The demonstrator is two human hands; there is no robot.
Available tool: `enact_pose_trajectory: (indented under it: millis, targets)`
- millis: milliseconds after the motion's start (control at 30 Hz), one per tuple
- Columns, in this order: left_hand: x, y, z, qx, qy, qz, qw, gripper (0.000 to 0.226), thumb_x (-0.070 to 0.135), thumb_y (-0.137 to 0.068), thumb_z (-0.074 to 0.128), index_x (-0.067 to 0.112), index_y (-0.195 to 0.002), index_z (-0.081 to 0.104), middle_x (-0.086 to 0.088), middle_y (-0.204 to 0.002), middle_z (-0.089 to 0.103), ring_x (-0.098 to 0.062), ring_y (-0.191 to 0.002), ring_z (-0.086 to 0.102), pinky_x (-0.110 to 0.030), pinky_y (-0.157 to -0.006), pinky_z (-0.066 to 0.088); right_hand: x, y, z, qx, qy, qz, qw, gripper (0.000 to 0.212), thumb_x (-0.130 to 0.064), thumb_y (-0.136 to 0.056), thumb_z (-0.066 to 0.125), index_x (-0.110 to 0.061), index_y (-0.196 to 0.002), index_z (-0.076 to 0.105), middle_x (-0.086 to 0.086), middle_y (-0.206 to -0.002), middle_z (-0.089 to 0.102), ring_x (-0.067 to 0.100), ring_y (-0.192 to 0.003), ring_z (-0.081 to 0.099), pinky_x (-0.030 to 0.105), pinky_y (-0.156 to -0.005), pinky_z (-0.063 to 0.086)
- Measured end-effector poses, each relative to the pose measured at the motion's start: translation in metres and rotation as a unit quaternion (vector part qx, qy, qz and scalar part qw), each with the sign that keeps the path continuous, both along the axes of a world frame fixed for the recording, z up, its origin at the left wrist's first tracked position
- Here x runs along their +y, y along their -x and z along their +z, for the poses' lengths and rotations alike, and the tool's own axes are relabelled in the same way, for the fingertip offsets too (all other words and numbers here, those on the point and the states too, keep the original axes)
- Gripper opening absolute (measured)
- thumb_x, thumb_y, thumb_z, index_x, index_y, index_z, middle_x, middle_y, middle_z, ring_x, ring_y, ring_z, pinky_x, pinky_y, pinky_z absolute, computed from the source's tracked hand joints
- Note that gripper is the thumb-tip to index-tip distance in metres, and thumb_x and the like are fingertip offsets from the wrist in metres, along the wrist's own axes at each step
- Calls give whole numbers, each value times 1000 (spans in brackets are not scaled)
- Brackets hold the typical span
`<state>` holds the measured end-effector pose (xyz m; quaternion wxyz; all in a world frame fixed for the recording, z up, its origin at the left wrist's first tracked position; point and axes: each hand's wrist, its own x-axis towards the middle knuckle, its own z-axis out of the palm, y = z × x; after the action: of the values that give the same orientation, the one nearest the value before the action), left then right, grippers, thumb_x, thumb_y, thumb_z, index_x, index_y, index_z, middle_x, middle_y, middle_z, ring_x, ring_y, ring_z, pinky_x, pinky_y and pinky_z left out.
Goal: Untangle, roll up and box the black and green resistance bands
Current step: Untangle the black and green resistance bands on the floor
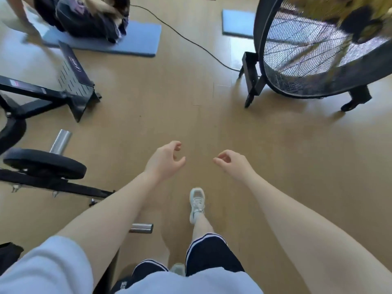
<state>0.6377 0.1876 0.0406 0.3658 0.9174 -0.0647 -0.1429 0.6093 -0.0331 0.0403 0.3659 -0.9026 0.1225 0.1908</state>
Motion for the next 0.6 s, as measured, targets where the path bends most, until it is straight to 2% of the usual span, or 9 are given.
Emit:
enact_pose_trajectory:
  millis: [67,200,333,400,600]
  targets:
    - [-10,-46,-6,1,13,2,1000,50,23,-83,62,14,-130,48,3,-117,59,-19,-91,60,-32,-87,48,-13,-46,-9,-3,5,-1,1000,30,-42,-88,56,-18,-106,59,-3,-96,62,15,-86,58,17,-46,39]
    - [-29,-151,-14,14,26,-1,1000,49,21,-82,63,14,-129,48,2,-116,60,-20,-90,61,-32,-88,48,-32,-156,-23,16,9,0,1000,38,-44,-88,56,-16,-112,57,0,-106,64,18,-92,59,25,-65,43]
    - [-30,-259,-4,30,-6,-11,999,51,23,-84,62,14,-132,46,3,-120,59,-16,-92,59,-30,-87,47,-36,-274,-10,44,12,33,998,42,-45,-89,54,-13,-117,55,1,-109,61,17,-90,58,26,-67,43]
    - [-24,-311,0,25,-26,-20,999,53,24,-84,62,15,-133,45,3,-122,59,-14,-93,57,-29,-88,46,-33,-332,-4,48,17,54,997,41,-44,-89,54,-13,-116,56,0,-108,61,16,-87,58,26,-69,43]
    - [4,-447,3,5,-22,40,999,49,23,-83,63,13,-129,48,0,-118,61,-18,-92,60,-33,-89,47,-3,-478,-1,38,21,98,994,34,-45,-86,58,-16,-104,60,-1,-101,62,16,-76,59,25,-68,43]
